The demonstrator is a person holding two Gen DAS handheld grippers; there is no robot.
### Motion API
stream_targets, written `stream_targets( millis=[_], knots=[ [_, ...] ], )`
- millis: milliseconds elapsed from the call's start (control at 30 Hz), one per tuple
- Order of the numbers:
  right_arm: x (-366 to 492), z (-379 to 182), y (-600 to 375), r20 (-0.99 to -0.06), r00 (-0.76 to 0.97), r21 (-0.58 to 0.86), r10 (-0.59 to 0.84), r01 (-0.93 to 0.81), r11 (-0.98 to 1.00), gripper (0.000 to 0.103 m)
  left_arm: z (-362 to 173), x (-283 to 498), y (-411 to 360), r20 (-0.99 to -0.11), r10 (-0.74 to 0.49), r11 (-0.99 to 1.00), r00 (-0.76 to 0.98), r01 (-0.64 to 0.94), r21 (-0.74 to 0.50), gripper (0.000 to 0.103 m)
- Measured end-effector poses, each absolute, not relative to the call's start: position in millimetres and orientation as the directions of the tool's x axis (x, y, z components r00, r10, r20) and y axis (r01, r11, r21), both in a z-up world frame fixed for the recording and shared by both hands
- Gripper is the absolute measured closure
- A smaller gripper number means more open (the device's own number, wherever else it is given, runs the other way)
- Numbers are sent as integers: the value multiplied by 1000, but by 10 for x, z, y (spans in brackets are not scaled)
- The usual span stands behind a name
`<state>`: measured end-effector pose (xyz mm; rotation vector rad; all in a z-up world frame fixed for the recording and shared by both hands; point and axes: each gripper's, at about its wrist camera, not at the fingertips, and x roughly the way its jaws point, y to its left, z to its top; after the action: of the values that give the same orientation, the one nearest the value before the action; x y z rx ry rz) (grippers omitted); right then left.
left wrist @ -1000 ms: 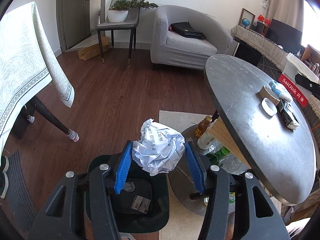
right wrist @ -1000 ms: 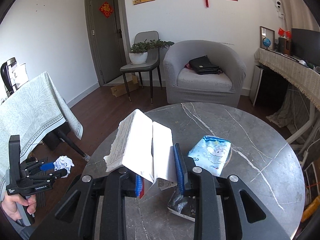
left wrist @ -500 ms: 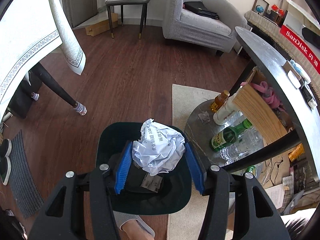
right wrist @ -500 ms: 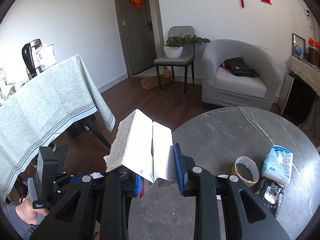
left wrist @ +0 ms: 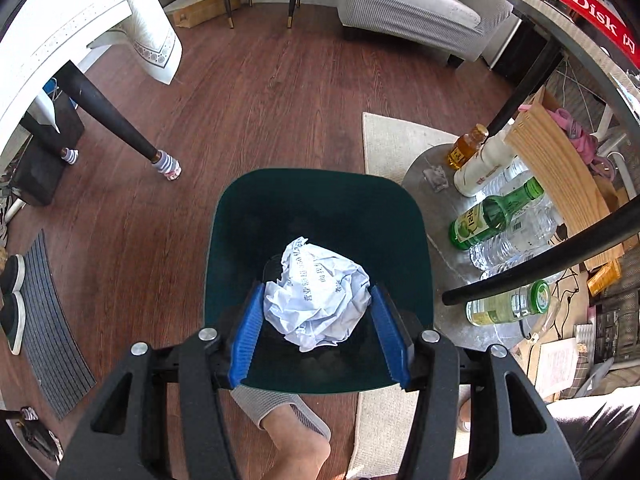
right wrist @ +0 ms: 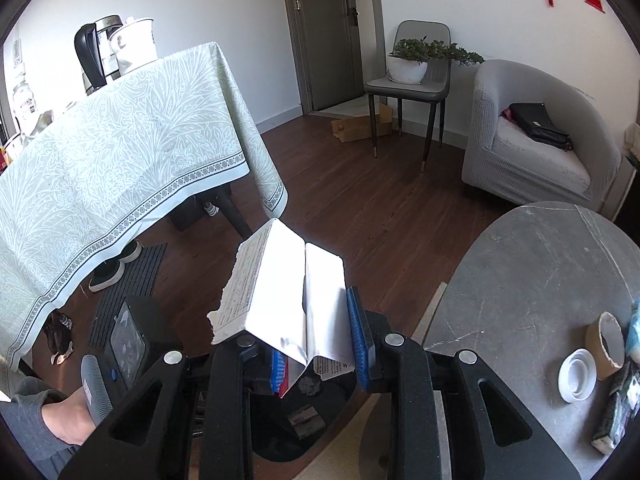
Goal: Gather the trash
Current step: 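Drop the crumpled paper into the green bin with the left tool while the right tool carries the white box, then lower the white box into the green bin and open the right tool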
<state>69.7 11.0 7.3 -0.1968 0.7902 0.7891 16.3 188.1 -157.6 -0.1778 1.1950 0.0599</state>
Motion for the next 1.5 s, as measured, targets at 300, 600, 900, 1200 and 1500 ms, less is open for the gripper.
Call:
stream_targets(
  millis=[300,600,900,1200,1500],
  knots=[
    [664,-362,522,-792,326,143,516,-723,676,76,-1634,92,2007,-938,-71,984,338,-132,-122,41],
    [688,-692,746,-844,272,135,463,-727,673,76,-1502,-1,2182,-926,-71,979,371,-154,-136,40],
    [667,-1038,939,-886,220,128,409,-731,670,76,-1113,-90,2401,-870,-80,965,487,-182,-190,52],
    [560,-1409,1067,-930,147,114,338,-756,644,76,-720,-79,2480,-800,-85,949,594,-197,-247,64],
    [430,-1717,1085,-964,103,73,245,-782,619,62,-397,-14,2427,-737,-114,936,666,-176,-304,68]
  ],
)
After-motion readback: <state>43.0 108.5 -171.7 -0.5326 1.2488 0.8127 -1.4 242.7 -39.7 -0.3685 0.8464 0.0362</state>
